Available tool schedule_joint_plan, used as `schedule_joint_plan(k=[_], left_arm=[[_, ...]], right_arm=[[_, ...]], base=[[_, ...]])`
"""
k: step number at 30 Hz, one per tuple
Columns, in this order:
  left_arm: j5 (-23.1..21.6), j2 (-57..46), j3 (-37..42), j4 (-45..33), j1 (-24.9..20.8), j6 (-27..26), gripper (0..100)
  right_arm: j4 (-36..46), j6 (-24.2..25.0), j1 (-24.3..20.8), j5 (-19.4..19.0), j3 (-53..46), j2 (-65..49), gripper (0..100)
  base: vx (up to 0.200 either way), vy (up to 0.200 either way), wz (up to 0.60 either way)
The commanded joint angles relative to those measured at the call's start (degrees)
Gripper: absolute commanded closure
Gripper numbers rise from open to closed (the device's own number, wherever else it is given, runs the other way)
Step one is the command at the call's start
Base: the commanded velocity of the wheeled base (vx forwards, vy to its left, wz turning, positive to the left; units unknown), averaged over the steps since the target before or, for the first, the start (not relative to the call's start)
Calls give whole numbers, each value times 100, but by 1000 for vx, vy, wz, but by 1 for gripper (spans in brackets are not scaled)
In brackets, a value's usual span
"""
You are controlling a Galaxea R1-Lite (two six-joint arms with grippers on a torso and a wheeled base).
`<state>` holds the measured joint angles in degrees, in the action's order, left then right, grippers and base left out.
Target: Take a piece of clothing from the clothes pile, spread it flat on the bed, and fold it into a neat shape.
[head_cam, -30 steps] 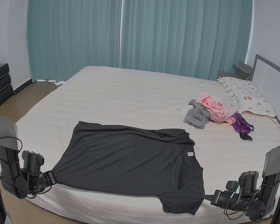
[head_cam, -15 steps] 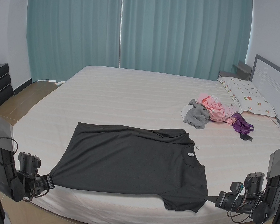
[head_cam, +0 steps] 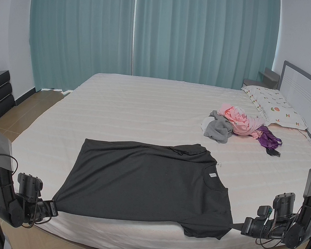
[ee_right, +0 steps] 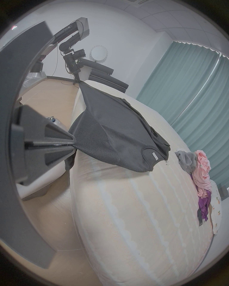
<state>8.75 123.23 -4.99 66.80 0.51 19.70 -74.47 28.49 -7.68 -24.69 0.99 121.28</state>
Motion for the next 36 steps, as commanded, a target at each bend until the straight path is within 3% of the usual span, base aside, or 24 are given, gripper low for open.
schedule_joint_plan(k=[1, 8, 18, 36], left_arm=[[12, -45, 147, -1, 2, -98, 100], [4, -151, 428, 8, 2, -502, 100], [12, -344, 490, -115, -7, -537, 100], [135, -1513, 490, -1803, -78, -1091, 100]], right_arm=[[91, -72, 3, 8, -99, -61, 100], [741, -195, -14, 8, -99, -527, 100], [1769, -555, -5, 16, -99, -1221, 100], [2604, -810, -58, 52, -99, -1836, 100]], base=[[0, 0, 0], [0, 0, 0], [0, 0, 0], [0, 0, 0]])
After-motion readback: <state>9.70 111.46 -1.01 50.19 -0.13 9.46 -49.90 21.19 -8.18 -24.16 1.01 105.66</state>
